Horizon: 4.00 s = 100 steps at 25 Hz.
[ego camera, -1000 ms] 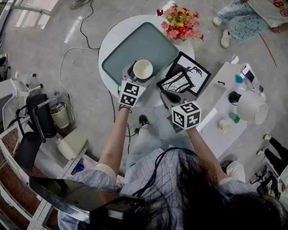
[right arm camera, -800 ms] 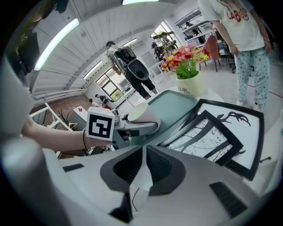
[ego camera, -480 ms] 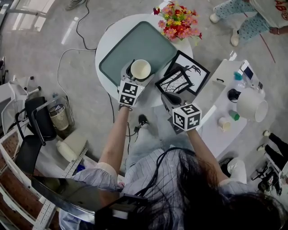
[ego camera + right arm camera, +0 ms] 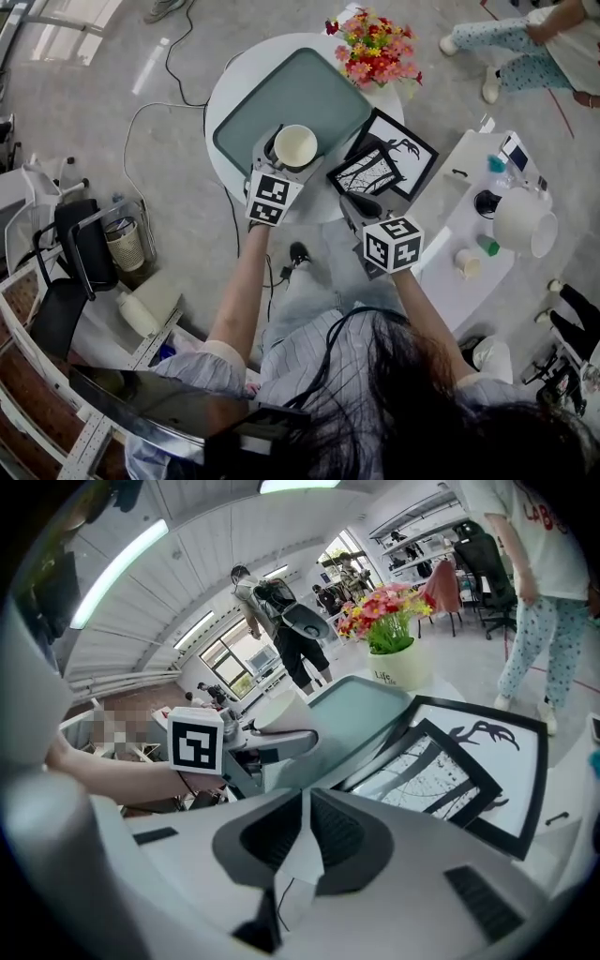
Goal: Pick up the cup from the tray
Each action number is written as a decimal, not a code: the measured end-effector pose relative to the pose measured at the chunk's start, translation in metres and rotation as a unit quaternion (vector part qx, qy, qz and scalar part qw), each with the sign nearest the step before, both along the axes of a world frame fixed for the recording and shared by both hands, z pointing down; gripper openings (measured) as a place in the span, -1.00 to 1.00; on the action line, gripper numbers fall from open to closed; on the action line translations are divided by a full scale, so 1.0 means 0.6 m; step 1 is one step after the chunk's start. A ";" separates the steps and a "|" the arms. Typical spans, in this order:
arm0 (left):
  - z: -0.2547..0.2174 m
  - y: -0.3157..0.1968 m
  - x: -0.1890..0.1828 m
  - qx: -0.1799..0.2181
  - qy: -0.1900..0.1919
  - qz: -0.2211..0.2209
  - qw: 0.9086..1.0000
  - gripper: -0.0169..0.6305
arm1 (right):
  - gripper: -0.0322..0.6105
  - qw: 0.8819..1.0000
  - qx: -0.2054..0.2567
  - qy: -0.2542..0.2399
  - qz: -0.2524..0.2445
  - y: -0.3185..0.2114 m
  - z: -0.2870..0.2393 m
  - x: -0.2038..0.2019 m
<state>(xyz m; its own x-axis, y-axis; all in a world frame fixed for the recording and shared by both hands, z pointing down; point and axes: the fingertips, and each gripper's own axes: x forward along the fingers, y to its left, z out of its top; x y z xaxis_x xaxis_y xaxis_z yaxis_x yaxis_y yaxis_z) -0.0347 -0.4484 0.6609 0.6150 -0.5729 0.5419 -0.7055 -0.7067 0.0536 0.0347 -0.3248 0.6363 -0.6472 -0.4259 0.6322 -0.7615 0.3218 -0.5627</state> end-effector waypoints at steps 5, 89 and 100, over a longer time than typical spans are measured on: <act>-0.055 0.014 -0.011 0.014 0.005 0.005 1.000 0.42 | -0.77 1.000 0.018 -0.001 -0.003 -0.001 -0.018 -0.010; -0.313 0.960 -0.005 0.048 0.059 -0.023 0.997 0.42 | -0.77 0.982 0.184 -0.050 0.000 0.756 -0.237 0.013; -0.280 1.081 -0.012 0.024 0.053 -0.069 0.996 0.42 | -0.77 0.981 0.185 -0.060 -0.013 0.823 -0.229 0.046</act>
